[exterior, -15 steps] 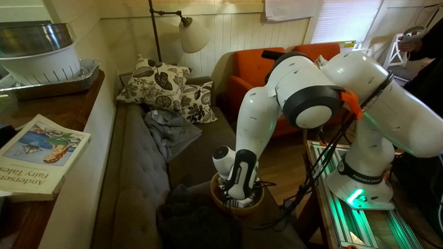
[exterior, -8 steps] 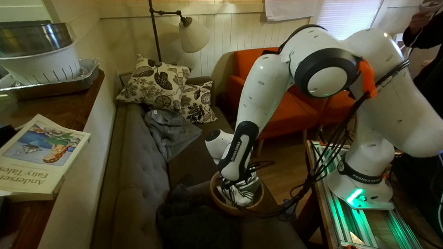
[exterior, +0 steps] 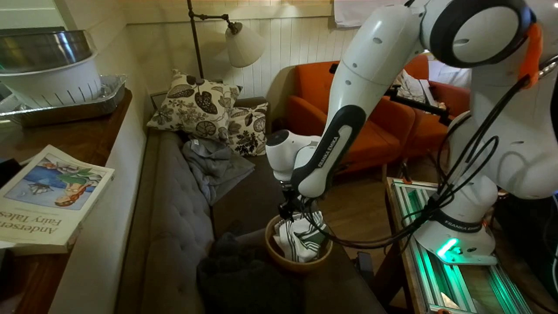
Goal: Put the white towel in the basket
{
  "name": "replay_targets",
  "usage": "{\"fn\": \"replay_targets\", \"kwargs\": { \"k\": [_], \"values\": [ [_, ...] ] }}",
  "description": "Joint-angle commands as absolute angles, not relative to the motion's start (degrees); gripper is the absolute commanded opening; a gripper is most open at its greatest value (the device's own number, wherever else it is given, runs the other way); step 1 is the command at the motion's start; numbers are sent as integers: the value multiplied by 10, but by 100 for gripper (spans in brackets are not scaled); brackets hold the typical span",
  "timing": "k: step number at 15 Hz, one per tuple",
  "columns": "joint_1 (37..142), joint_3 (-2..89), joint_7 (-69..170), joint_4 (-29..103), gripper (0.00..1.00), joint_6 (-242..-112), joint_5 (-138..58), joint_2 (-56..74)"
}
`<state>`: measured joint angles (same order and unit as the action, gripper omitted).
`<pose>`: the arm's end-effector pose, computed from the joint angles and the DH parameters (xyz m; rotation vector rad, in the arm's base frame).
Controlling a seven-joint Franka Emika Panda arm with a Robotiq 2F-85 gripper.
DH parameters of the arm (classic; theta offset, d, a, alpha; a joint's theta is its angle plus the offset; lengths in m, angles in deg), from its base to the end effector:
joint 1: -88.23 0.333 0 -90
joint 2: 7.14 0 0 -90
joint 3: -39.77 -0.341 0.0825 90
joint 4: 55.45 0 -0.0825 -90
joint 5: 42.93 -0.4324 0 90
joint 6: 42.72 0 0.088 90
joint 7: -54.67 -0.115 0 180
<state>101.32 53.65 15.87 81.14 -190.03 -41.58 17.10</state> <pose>0.4965 -0.0191 0.1029 2.7927 -0.9569 -0.2616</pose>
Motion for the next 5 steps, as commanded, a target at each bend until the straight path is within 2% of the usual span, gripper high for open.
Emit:
{"fn": "replay_targets", "kwargs": {
  "k": [1, 3, 4, 5],
  "values": [
    [963, 497, 268, 849, 100, -1835, -418, 49],
    [950, 485, 281, 846, 100, -1787, -431, 10],
    [951, 485, 248, 824, 100, -1821, -409, 66],
    [942, 478, 256, 824, 100, -1801, -410, 44]
  ]
}}
